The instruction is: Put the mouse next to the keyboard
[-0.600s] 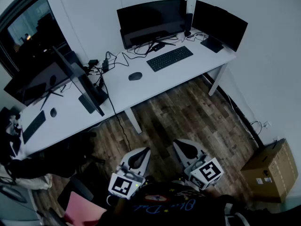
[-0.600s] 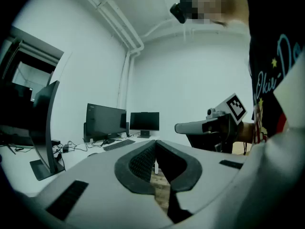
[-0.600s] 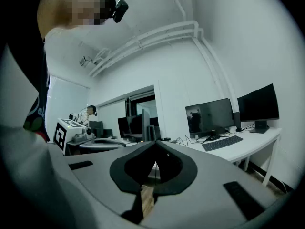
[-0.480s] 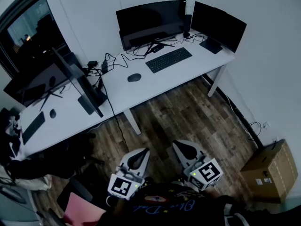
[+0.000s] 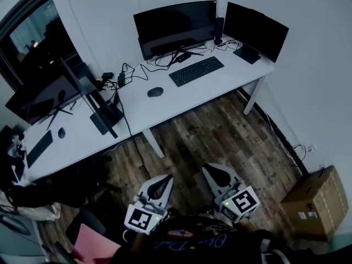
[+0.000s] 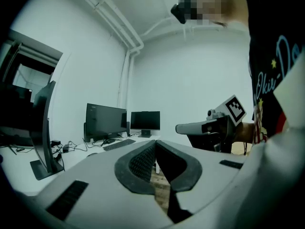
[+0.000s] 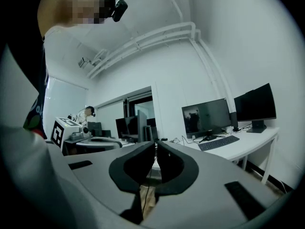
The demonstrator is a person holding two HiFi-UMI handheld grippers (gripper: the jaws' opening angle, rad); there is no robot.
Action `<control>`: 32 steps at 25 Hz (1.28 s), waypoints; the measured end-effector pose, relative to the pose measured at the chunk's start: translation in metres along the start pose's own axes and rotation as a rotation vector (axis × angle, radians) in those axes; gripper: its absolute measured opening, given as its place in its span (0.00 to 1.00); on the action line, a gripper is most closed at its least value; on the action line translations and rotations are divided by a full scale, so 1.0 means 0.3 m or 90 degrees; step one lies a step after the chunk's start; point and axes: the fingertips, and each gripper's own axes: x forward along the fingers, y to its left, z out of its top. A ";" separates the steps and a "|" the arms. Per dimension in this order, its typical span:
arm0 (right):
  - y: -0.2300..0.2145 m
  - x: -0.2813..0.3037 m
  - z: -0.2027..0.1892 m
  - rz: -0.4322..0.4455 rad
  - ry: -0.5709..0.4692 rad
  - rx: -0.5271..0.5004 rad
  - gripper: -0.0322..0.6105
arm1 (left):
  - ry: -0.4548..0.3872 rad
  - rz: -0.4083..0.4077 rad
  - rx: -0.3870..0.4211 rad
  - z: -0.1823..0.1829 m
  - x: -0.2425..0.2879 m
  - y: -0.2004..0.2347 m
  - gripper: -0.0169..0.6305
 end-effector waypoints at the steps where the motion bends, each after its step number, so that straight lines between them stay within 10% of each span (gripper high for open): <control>1: -0.008 -0.005 -0.002 0.003 0.001 0.001 0.05 | 0.000 0.003 -0.001 -0.001 0.004 -0.004 0.03; 12: -0.115 -0.078 0.020 0.026 -0.003 0.014 0.24 | -0.003 0.025 0.006 0.002 0.098 -0.081 0.03; 32: -0.262 -0.158 0.045 0.077 -0.024 0.027 0.27 | 0.000 0.090 -0.005 -0.011 0.207 -0.171 0.03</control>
